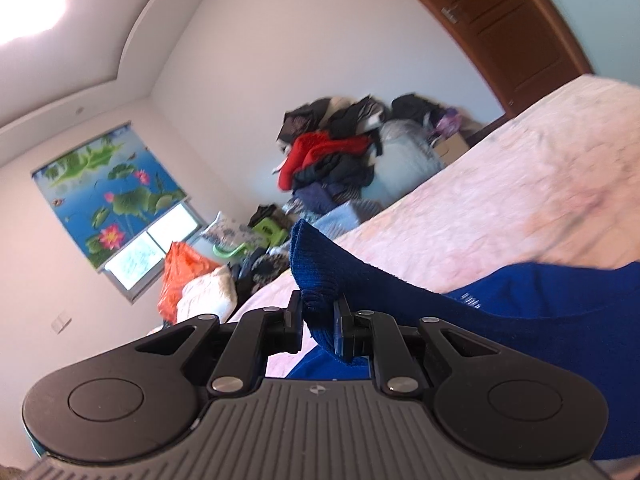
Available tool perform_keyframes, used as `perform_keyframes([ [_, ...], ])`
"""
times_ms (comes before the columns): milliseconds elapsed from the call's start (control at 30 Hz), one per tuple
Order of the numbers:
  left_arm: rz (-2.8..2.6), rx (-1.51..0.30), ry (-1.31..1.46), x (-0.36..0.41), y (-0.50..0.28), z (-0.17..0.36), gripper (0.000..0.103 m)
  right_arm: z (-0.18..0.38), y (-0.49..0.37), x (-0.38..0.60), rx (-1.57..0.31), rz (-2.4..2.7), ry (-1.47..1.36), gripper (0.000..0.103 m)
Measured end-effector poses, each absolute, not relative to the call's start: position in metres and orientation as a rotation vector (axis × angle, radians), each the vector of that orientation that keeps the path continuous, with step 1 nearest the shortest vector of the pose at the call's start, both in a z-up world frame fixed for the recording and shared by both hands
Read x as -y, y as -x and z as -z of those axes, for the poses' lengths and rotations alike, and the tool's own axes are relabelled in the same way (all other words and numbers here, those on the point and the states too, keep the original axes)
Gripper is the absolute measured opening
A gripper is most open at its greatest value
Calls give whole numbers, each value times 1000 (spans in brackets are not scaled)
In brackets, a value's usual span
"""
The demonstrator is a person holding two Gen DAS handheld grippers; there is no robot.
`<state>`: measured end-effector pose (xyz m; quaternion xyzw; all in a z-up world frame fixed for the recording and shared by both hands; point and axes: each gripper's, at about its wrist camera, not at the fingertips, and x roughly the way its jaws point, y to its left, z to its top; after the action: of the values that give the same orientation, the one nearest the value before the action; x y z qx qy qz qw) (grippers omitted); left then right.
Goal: Fold small clothes
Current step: 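Lift the sleeve with the right gripper and carry it across the sweater body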
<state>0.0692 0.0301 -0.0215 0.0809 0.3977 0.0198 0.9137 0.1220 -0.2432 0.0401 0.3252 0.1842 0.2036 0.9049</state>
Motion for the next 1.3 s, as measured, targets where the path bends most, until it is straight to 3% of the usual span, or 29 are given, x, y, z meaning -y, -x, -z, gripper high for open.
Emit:
perform_keyframes([
  [1300, -132, -880, -74, -89, -74, 32, 103, 32, -222, 53, -747, -519, -446, 19],
])
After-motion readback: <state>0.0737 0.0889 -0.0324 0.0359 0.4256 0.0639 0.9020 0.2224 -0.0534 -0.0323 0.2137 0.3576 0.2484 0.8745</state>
